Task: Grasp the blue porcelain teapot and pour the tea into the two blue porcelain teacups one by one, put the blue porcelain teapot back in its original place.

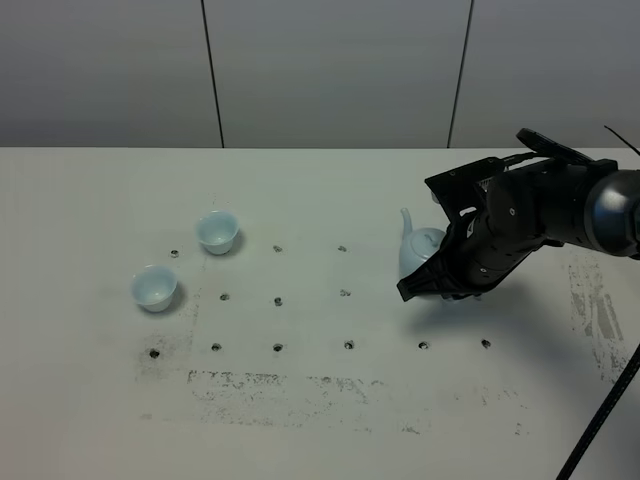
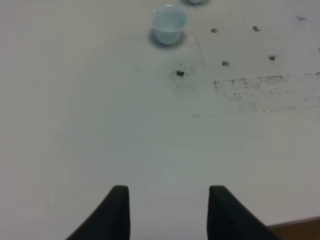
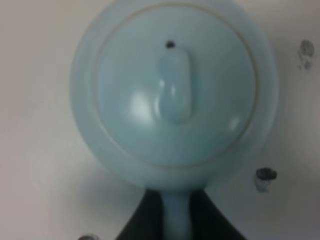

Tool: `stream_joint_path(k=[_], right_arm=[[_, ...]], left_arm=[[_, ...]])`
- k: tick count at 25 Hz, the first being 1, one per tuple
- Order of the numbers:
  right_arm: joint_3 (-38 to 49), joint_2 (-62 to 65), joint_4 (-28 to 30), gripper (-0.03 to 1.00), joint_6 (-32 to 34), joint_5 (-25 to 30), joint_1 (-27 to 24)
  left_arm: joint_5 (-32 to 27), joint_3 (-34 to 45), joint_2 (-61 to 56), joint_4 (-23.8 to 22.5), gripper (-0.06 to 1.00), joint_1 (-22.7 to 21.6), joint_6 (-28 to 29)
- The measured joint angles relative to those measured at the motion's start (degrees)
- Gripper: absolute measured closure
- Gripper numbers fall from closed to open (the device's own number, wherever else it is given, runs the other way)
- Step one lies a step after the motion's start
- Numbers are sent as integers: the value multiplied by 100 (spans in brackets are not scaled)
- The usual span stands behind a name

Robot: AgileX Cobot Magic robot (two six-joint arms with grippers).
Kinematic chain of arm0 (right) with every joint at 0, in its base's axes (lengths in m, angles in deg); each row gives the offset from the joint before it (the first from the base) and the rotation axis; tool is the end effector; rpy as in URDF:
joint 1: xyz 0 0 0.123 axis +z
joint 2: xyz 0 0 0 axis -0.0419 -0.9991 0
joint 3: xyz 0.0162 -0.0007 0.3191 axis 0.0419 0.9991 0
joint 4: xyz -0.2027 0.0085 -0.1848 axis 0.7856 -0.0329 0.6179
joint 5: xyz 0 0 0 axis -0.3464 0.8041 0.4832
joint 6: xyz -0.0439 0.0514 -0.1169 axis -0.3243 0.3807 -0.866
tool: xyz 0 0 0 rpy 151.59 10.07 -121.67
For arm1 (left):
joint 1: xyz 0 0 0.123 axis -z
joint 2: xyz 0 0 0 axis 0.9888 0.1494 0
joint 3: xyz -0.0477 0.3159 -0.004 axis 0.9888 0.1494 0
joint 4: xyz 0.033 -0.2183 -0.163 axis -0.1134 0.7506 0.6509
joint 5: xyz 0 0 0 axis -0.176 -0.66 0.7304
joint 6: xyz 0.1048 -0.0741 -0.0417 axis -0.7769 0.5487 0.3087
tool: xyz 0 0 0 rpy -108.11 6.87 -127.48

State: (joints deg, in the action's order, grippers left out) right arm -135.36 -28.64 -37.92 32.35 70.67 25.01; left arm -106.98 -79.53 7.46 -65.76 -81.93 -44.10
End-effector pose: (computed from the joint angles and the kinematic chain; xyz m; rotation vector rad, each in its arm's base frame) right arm 0.4159 0.1732 0.1279 -0.6175 2.7121 0.0868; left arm 0.0221 -0.0171 0.2539 0.2039 2.0760 -0.0503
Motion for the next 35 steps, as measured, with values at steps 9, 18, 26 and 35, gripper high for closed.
stream_joint_path(k=[9, 18, 26, 35], right_arm=[[0, -30, 0, 89, -49, -192, 0], [0, 89, 98, 89, -27, -298, 17], [0, 164, 117, 89, -73, -396, 97], [-724, 319, 140, 89, -1061, 26, 467]], left_arm=[[0, 0, 0, 0, 52, 0, 0], [0, 0, 0, 0, 52, 0, 0], [0, 0, 0, 0, 52, 0, 0], [0, 0, 0, -5, 52, 0, 0]])
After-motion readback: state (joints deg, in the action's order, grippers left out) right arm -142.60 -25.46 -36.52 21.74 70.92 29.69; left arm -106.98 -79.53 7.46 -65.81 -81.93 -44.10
